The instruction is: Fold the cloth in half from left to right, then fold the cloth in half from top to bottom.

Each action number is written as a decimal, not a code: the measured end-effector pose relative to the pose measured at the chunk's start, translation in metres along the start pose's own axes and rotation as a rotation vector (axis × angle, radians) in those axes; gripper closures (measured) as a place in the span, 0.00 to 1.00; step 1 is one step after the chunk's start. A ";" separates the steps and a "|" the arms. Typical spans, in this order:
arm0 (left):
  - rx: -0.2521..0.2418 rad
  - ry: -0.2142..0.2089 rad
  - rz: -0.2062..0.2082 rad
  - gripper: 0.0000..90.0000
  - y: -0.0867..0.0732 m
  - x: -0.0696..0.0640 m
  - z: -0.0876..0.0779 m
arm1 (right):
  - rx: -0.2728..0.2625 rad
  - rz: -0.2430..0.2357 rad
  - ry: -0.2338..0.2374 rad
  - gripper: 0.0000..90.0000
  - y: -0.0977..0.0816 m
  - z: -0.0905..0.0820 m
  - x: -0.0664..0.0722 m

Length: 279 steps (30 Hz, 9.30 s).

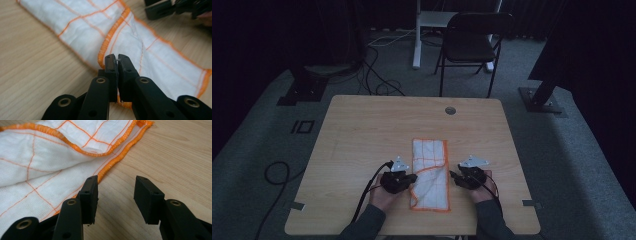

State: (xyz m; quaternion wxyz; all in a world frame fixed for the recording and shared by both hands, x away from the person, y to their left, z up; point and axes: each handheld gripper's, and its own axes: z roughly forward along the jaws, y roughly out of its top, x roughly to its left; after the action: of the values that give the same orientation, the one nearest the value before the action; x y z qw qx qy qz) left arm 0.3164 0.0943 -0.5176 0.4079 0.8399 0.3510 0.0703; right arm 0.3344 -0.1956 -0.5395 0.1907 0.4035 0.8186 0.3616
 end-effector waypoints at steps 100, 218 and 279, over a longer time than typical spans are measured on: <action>0.026 -0.077 0.036 0.77 -0.040 -0.019 -0.006 | 0.032 0.073 -0.143 0.73 0.087 0.081 -0.053; -0.053 0.191 -0.207 0.99 0.094 0.105 0.057 | -0.047 0.187 -0.042 0.97 0.103 0.078 -0.044; -0.053 0.016 -0.135 0.96 -0.021 0.005 -0.004 | -0.037 0.142 0.190 0.96 0.011 -0.016 0.031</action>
State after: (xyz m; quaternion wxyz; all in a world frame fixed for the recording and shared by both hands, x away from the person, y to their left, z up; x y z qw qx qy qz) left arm 0.3076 0.1091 -0.5317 0.4311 0.8027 0.4079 0.0585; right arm 0.3115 -0.1732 -0.5209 0.0933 0.4209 0.7956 0.4257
